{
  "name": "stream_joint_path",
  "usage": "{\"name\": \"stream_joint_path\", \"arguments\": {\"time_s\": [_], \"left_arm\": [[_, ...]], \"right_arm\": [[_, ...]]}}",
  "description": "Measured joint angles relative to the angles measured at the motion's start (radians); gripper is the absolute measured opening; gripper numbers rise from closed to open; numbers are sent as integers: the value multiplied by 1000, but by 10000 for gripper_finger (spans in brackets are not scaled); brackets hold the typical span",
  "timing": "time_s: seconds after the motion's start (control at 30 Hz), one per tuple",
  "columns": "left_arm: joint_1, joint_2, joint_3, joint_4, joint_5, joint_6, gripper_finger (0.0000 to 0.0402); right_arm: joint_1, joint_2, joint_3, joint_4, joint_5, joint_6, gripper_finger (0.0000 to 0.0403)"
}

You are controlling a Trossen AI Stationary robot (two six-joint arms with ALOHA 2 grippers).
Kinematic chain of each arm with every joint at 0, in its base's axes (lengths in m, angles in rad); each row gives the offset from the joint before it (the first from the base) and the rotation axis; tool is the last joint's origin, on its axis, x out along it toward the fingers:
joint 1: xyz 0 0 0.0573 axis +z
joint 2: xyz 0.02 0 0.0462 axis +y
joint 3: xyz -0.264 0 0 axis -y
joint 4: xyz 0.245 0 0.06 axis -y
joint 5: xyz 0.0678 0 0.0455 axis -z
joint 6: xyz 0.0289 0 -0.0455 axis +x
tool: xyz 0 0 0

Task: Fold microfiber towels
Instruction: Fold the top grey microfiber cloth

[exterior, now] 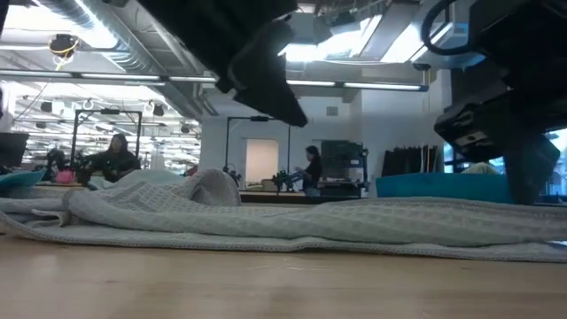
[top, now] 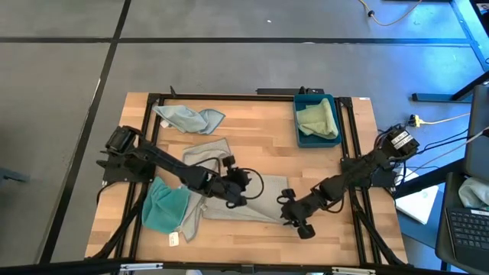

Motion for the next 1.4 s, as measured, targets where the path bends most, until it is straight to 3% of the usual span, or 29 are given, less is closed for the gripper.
{"name": "stream_joint_path", "arguments": {"time_s": [0.33, 0.57, 0.73, 1.0, 1.2, 1.4], "left_arm": [[24, 63, 1, 322, 315, 118, 96], [30, 176, -1, 434, 417, 151, 96], [40, 230, 0, 483, 545, 131, 96], [56, 231, 0, 477, 577, 105, 96], [61, 248, 0, 393, 528, 107, 96], [47, 297, 0, 403, 594, 51, 96]], "right_arm": [[28, 0, 0, -2, 80, -2, 134], [27, 0, 0, -28, 339, -2, 134], [26, 0, 0, -31, 373, -28, 134], [14, 84, 0, -23, 373, -28, 134], [-4, 148, 4, 39, 387, 8, 134], [-6, 159, 3, 41, 365, 34, 134]]}}
